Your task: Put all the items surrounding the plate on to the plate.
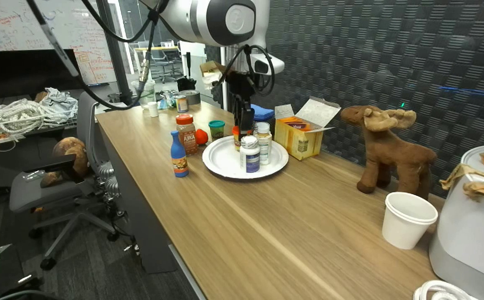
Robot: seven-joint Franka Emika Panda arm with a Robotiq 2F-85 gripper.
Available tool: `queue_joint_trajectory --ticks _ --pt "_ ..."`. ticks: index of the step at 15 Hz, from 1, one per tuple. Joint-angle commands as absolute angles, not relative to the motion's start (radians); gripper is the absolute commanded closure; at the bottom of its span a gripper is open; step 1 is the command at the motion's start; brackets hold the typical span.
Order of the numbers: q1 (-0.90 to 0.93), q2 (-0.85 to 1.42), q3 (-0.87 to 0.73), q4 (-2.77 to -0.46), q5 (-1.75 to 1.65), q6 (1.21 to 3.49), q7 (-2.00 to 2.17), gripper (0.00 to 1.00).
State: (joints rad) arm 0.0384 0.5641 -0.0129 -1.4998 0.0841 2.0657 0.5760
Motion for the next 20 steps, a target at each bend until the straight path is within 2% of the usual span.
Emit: queue_joint_trajectory --ticks 1,4,5,6,9,20 --pt "0.048 0.595 -0.02 -1.44 0.105 2.022 0.545 0.72" --pt "0.053 0.605 -0.02 -1.433 0.104 2.009 0.539 0.72" --pt "0.054 0.606 -0.02 -1.431 0.103 2.005 0.534 0.38" --pt "0.055 0.604 -0.02 -1.432 0.102 2.003 0.53 0.21" --pt "0.067 0.583 -0.025 -1.445 0.088 2.003 0.524 0.01" --pt "0.167 0.477 -0.018 -1.485 0.038 1.978 0.616 0.0"
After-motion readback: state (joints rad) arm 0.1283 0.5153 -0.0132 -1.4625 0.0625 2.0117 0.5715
